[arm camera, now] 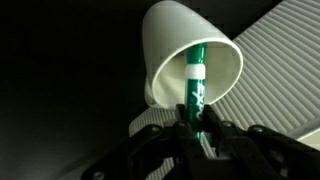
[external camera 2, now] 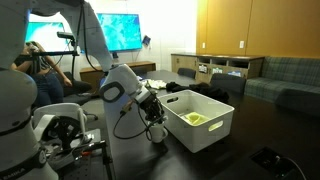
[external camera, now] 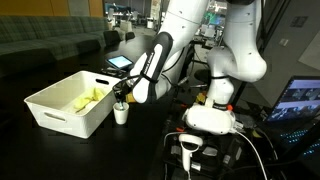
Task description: Pick up the two cloths and put them in the box, then pick up the seal tape and marker and put them in the cup
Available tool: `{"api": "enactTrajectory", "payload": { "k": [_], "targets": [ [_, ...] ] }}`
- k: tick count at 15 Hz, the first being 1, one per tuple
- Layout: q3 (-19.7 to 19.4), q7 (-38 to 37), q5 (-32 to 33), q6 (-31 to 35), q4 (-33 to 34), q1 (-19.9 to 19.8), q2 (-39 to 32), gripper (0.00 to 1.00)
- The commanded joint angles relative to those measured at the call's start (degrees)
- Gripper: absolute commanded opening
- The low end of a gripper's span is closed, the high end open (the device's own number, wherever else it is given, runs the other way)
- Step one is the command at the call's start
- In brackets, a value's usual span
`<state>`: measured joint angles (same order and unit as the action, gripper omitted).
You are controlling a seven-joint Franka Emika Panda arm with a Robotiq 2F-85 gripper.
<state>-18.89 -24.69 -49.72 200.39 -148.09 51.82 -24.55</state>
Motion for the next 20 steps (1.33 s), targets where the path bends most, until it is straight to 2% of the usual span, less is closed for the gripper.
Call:
{"api": "enactTrajectory", "payload": {
  "k": [1,3,5,8,9,11,14,17,19,20],
  "targets": [
    [-3.09,0.26,-8.56,4.86,-0.31,7.08,-1.04,0.47],
    [-4.83,2.12,-14.05,7.57,-1.24,10.51,-0.23,0.55],
    [-5.73,4.70,-21.04,11.28,-1.23,14.58,-0.10,0.71],
    [-5.81,12.67,-33.40,14.21,0.59,18.37,0.01,0.93],
    [-5.65,17.81,-37.38,13.74,0.12,19.05,1.86,0.99],
    [-5.60,26.20,-41.27,10.66,-2.45,19.65,4.77,1.00],
    [-4.75,37.96,-44.19,6.30,-5.68,18.05,8.84,1.00],
    [-2.99,49.52,-49.26,3.46,-7.90,14.94,9.73,0.99],
    [-0.40,57.68,-53.49,2.65,-8.66,11.87,9.31,1.00],
    [-2.87,50.42,-50.39,3.02,-7.12,14.70,7.14,1.00]
  ]
}}
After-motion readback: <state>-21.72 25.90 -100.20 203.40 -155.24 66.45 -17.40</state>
